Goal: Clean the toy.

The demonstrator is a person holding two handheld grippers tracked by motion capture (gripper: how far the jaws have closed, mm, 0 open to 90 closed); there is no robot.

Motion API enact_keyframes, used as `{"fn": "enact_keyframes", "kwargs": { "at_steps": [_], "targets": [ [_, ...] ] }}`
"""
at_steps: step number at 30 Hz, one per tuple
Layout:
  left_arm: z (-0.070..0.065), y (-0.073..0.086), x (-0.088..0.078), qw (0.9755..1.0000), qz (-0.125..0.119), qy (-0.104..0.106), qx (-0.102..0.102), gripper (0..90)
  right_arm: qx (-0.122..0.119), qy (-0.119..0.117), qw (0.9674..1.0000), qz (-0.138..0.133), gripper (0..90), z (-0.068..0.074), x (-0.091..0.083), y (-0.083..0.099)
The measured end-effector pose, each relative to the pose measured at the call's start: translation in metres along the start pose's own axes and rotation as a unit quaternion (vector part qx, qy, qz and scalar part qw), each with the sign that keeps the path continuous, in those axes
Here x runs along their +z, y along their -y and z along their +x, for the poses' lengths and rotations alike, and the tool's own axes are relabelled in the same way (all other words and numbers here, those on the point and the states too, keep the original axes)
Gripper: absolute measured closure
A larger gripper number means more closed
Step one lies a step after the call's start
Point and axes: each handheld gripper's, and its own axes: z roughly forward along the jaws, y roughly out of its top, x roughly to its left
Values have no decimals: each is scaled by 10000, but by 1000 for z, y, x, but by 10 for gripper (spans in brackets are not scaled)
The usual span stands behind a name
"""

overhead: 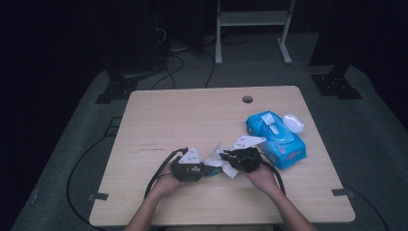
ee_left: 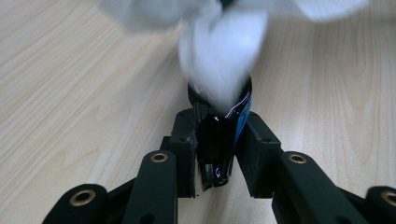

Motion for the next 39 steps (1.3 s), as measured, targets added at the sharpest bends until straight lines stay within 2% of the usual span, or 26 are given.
{"fn": "enact_keyframes", "kwargs": {
  "at_steps": [4, 6, 8, 10, 14, 16, 19, 21, 23, 26, 29, 31, 33, 35, 39],
  "targets": [
    [2, 0, -2, 10000, -45, -12, -66, 695, 132, 337, 9993, 64, 829, -21, -17, 9],
    [1, 0, -2, 10000, -54, -13, -43, 698, 208, 360, 9991, 54, 828, -26, -22, 12],
    [1, -1, -1, 10000, -36, -21, -24, 697, 163, 383, 9991, 75, 828, -22, -21, 11],
    [2, -1, -1, 10000, -40, -13, -44, 697, 103, 313, 9994, 62, 828, -17, -17, 9],
    [1, 0, -1, 10000, -69, -1, -57, 698, 4, -4, 10000, -9, 828, -3, -3, 1],
    [2, 0, -2, 10000, -68, 21, -62, 699, -224, 69, 9997, 70, 828, 2, 0, -2],
    [2, 1, -2, 9999, -88, 19, -63, 702, -190, 180, 9996, 104, 829, -6, -6, -1],
    [3, 1, -2, 9999, -97, 38, -92, 702, -17, 276, 9996, 111, 828, -15, -12, 2],
    [3, 1, -2, 9999, -108, 33, -118, 703, -6, 350, 9993, 106, 828, -16, -14, 3],
    [1, 0, -1, 9999, -90, 17, -108, 703, -58, 186, 9998, 25, 829, -8, -8, -2],
    [1, 0, -2, 9999, -78, 25, -103, 703, -191, -143, 9997, 17, 829, 8, 6, -8],
    [1, 1, -2, 9999, -87, 40, -110, 704, -333, -162, 9993, 69, 828, 14, 11, -10],
    [1, 2, -2, 9999, -100, 50, -101, 705, -289, -76, 9995, 56, 828, 10, 7, -8],
    [1, 1, -2, 9999, -98, 52, -92, 705, -232, 114, 9997, 50, 828, 0, -2, -2],
    [2, 1, -2, 9999, -82, 45, -90, 705, 103, 388, 9992, 37, 829, -24, -22, 12]
  ]
}}
